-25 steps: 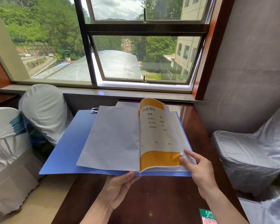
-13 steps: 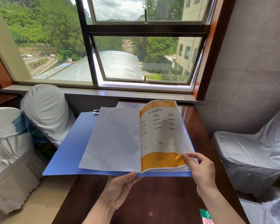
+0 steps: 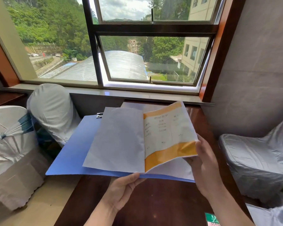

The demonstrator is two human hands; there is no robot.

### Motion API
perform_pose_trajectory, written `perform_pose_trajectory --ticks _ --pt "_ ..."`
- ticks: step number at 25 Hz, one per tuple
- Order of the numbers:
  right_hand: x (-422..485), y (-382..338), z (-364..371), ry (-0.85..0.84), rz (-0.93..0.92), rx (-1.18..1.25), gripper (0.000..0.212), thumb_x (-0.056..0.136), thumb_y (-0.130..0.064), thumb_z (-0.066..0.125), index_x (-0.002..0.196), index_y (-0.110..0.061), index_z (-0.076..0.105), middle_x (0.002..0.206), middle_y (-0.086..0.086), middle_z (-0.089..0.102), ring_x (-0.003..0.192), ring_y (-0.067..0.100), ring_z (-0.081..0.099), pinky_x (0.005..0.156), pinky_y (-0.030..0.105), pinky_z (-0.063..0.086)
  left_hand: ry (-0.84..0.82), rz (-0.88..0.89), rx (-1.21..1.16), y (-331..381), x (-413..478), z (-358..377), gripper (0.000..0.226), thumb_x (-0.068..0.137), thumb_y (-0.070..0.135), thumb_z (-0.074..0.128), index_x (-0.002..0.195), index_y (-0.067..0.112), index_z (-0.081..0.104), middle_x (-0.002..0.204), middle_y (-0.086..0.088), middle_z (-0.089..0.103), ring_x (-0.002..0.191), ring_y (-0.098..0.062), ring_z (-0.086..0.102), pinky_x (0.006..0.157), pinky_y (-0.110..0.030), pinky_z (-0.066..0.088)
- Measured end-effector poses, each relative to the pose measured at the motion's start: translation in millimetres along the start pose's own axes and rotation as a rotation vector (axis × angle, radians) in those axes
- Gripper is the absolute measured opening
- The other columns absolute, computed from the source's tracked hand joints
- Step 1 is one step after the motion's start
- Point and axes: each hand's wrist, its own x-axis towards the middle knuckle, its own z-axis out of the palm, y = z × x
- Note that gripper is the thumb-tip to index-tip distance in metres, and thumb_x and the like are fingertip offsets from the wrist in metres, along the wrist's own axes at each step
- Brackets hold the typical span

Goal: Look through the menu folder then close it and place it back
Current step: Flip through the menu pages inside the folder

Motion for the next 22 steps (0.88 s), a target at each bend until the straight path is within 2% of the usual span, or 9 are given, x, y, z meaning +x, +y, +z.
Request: perform_pose_trajectory --ticks 2,6,8,11,13,15,19,20,22 --pt "-2 -5 17 -0.238 0.027 0.037 0.081 0.075 -0.059 0.075 0.145 -0.026 0.05 0.141 -0.001 0.063 0.125 0.022 0.064 0.101 0.041 0.051 -0.015 0.022 -0.001 -2 2 4 0.057 0.071 -0.002 0.083 0.123 0.012 0.067 0.126 -0.016 0.069 0.116 -0.037 0.064 0.085 -0.048 0.058" --pt "-10 8 59 -0.413 -0.034 -0.493 0.072 0.079 -0.048 0.077 0.145 -0.041 0.049 0.149 -0.024 0.049 0.136 -0.009 0.044 0.109 0.016 0.037 0.024 0.001 0.013 -14 3 7 0.061 0.064 -0.005 0.086 0.121 0.001 0.065 0.119 -0.028 0.067 0.111 -0.041 0.066 0.083 -0.05 0.059" --pt "-13 25 72 -0.5 -0.128 -0.843 0.072 0.083 -0.049 0.074 0.148 -0.034 0.047 0.156 -0.024 0.039 0.143 -0.007 0.033 0.117 0.014 0.024 0.034 -0.003 -0.006 -21 -1 5 0.06 0.059 -0.004 0.088 0.115 0.002 0.068 0.113 -0.028 0.068 0.103 -0.037 0.069 0.079 -0.046 0.06" --pt "-21 53 79 -0.637 -0.309 -1.207 0.067 0.09 -0.057 0.058 0.15 -0.029 0.045 0.159 -0.018 0.038 0.15 0.004 0.026 0.117 0.012 0.006 0.065 -0.024 -0.098 -27 -5 -3 0.077 0.057 -0.015 0.076 0.129 0.005 0.06 0.12 -0.025 0.068 0.1 -0.036 0.07 0.076 -0.042 0.061" --pt "-25 60 80 -0.65 -0.352 -1.235 0.063 0.092 -0.059 0.05 0.147 -0.029 0.048 0.157 -0.018 0.043 0.149 0.004 0.027 0.117 0.013 0.001 0.046 -0.051 -0.118 -25 -7 -4 0.071 0.058 -0.014 0.073 0.127 0.0 0.061 0.114 -0.027 0.068 0.094 -0.036 0.071 0.076 -0.041 0.062" --pt "-24 60 82 -0.652 -0.375 -1.212 0.059 0.092 -0.059 0.046 0.142 -0.028 0.055 0.152 -0.017 0.049 0.145 0.005 0.035 0.118 0.014 0.005 0.032 -0.054 -0.109 -22 -7 -2 0.056 0.061 -0.014 0.068 0.116 -0.003 0.068 0.109 -0.026 0.069 0.091 -0.034 0.072 0.076 -0.04 0.062" --pt "-22 54 88 -0.645 -0.358 -1.132 0.054 0.095 -0.054 0.039 0.134 -0.024 0.061 0.145 -0.013 0.056 0.138 0.008 0.044 0.121 0.024 0.022 0.057 -0.078 -0.253 -18 -4 2 0.069 0.062 -0.011 0.076 0.127 -0.006 0.055 0.123 -0.027 0.061 0.104 -0.034 0.068 0.085 -0.042 0.061" --pt "-22 53 89 -0.629 -0.346 -1.125 0.052 0.097 -0.054 0.04 0.137 -0.025 0.058 0.146 -0.012 0.056 0.138 0.007 0.044 0.121 0.024 0.023 0.056 -0.098 -0.301 -17 -3 5 0.064 0.068 -0.006 0.076 0.129 -0.005 0.055 0.126 -0.025 0.062 0.109 -0.033 0.067 0.088 -0.041 0.06" --pt "-23 52 89 -0.589 -0.281 -1.087 0.049 0.101 -0.051 0.042 0.142 -0.027 0.052 0.145 -0.011 0.056 0.138 0.007 0.044 0.119 0.023 0.026 0.09 -0.122 -0.33 -18 0 10 0.035 0.091 0.002 0.055 0.124 -0.003 0.062 0.13 -0.024 0.063 0.114 -0.032 0.066 0.087 -0.041 0.06"
